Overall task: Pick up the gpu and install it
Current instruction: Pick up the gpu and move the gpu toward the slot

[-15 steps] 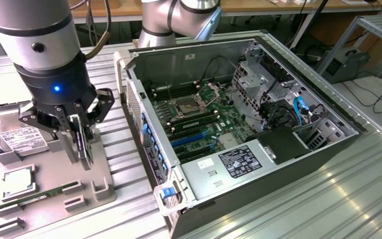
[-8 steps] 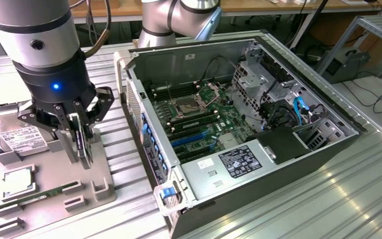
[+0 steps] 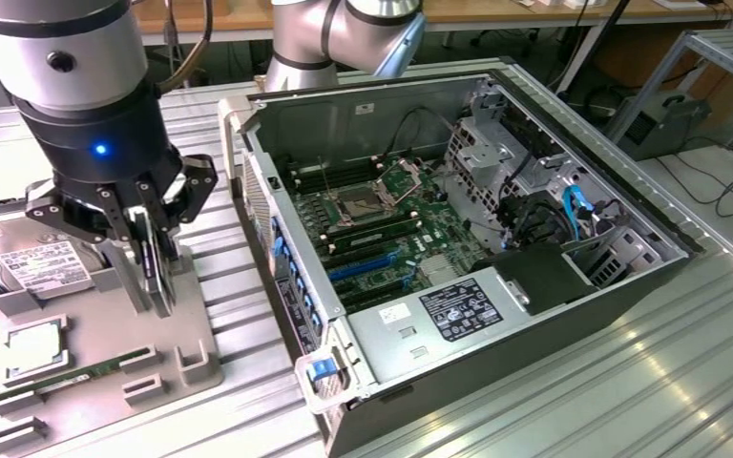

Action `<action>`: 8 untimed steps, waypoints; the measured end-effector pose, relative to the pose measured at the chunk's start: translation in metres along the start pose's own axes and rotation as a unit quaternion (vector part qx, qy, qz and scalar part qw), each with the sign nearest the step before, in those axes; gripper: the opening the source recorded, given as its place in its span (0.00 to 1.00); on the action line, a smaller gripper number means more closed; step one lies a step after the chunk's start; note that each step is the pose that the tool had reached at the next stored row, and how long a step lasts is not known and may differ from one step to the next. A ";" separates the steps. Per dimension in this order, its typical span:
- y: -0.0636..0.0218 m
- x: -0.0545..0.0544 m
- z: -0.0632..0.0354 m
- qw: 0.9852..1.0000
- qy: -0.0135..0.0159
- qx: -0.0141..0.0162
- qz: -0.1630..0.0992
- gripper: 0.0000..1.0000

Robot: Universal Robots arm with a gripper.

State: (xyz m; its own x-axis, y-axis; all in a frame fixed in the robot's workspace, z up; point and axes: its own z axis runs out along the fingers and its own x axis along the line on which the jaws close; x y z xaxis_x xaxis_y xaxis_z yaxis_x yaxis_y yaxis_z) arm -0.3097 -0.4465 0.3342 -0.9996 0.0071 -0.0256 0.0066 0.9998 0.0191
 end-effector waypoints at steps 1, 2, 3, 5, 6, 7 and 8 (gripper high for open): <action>0.0000 0.000 -0.0024 1.000 0.000 0.000 0.000 0.27; 0.0001 0.000 -0.0047 1.000 0.000 0.000 0.000 0.27; 0.0002 0.000 -0.0107 1.000 0.000 0.000 0.000 0.27; 0.0004 0.000 -0.0190 1.000 0.000 0.000 0.000 0.27; 0.0005 -0.001 -0.0243 1.000 0.000 0.000 0.000 0.27; 0.0006 -0.001 -0.0294 1.000 0.000 0.000 0.000 0.27; 0.0007 -0.001 -0.0336 1.000 0.000 0.000 0.000 0.27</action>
State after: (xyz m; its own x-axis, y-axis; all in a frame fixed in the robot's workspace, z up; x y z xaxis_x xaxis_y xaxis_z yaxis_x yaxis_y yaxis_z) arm -0.3097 -0.4465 0.3678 -0.9996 0.0072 -0.0257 0.0067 0.9998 0.0191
